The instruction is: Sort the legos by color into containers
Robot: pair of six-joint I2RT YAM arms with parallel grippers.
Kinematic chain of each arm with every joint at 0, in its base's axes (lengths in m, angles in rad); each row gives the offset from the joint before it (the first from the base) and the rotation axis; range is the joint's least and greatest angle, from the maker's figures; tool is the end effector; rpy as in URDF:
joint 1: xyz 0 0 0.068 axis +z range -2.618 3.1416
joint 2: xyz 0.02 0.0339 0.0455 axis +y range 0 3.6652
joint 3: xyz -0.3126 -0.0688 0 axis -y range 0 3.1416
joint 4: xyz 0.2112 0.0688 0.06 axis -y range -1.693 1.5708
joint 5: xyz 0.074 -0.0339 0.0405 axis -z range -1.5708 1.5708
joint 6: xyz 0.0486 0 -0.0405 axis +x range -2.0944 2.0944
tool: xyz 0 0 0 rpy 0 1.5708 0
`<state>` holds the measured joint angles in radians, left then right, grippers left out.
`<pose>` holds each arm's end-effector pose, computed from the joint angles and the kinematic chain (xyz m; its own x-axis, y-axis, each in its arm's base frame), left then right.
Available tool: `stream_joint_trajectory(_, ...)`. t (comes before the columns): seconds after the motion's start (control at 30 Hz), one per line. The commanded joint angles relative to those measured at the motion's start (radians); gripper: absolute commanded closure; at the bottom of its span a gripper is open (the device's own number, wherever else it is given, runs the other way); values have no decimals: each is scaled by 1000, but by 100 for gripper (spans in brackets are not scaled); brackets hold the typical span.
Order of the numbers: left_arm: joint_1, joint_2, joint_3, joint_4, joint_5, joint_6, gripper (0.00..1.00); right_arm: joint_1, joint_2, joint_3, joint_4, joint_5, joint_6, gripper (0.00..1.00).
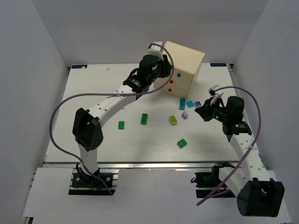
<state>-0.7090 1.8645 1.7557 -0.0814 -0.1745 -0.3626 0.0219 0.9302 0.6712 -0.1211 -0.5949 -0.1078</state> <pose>0.3445 -0.2844 0.4264 -0.3157 -0.1894 -0.9298 0.4276 0.8463 -0.3176 0.1582 0.0307 0.3256 -0.3108 -0.0959 -0.9456 -0.5752 0.8110 0.1068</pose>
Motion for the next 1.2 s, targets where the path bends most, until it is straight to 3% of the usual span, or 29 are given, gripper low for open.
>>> stream_joint_trajectory(0.0,6,10,86,40,-51,42,97,-7,-16,-5,32,-39,7,100)
stream_joint_trajectory(0.37,6,90,133,62,-192,171,93,-8,-16,-7,32,-68,10,100)
stream_joint_trajectory(0.5,6,124,162,26,-247,203,81,-10,-14,-10,34,-83,8,100)
stream_joint_trajectory(0.7,6,156,192,5,-298,241,67,-40,-22,-21,40,-124,2,91)
stream_joint_trajectory(0.77,16,170,200,-6,-301,241,60,-42,-19,-22,40,-144,-1,87)
stream_joint_trajectory(0.83,16,173,200,-8,-303,244,44,-48,-19,-25,40,-166,-7,80)
stream_joint_trajectory(0.9,16,173,202,-12,-303,241,36,-51,-18,-27,43,-178,-10,73)
stream_joint_trajectory(1.03,26,171,225,-24,-296,235,30,-56,-16,-28,35,-224,-32,49)
stream_joint_trajectory(1.17,36,156,257,-40,-277,229,31,-56,-16,-27,-5,-290,-151,45)
